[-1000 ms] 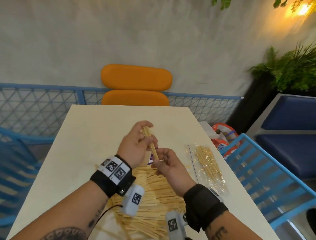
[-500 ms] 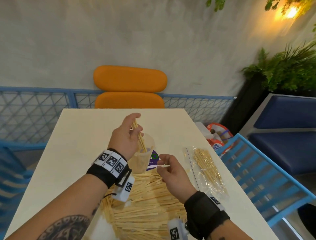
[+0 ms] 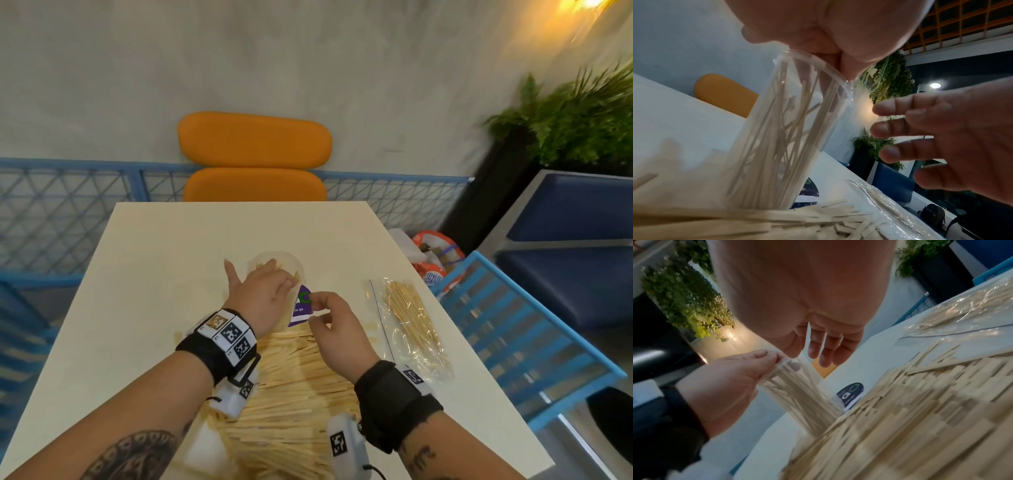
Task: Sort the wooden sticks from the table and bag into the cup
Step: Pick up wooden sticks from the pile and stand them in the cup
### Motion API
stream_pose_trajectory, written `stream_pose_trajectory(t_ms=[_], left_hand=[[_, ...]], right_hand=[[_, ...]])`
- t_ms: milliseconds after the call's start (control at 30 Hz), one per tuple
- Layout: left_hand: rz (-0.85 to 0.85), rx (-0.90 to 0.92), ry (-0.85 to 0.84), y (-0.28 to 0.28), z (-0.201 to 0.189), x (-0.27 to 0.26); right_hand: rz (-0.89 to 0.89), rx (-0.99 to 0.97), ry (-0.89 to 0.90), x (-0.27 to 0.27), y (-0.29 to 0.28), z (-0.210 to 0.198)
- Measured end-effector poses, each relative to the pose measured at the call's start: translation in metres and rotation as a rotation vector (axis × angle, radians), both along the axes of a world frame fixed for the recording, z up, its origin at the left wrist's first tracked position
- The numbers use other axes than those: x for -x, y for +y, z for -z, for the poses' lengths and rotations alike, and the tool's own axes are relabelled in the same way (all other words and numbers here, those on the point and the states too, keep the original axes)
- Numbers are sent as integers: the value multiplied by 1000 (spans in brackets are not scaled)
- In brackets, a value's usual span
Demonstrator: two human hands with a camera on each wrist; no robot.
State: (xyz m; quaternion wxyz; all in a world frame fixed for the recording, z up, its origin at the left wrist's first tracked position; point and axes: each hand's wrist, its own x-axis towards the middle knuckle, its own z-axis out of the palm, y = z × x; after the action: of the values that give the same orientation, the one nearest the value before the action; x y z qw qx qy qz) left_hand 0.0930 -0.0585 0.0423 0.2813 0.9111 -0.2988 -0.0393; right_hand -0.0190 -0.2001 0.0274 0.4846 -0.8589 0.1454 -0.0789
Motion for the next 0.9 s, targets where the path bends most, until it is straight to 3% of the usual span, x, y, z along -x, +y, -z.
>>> stream_pose_trajectory(t_ms=[67, 167, 367, 467, 533, 700, 900], left_hand=[[16, 41, 25, 2, 1, 2], [-13, 262, 40, 5, -4, 7], [-167, 499, -82, 20, -5, 34], [-156, 582, 26, 18, 3, 58], [-144, 555, 141, 12, 12, 70], [-97, 291, 331, -13, 44, 78], [-89, 11, 347, -25, 66, 79]], right_hand=[[6, 90, 54, 4, -5, 4], [-5, 278, 153, 14, -17, 13], [5, 642, 405, 39, -49, 31], [8, 714, 473, 46, -62, 34], [-19, 757, 493, 45, -68, 35], [-136, 814, 486, 22, -72, 30], [-331, 880, 534, -23, -73, 32]])
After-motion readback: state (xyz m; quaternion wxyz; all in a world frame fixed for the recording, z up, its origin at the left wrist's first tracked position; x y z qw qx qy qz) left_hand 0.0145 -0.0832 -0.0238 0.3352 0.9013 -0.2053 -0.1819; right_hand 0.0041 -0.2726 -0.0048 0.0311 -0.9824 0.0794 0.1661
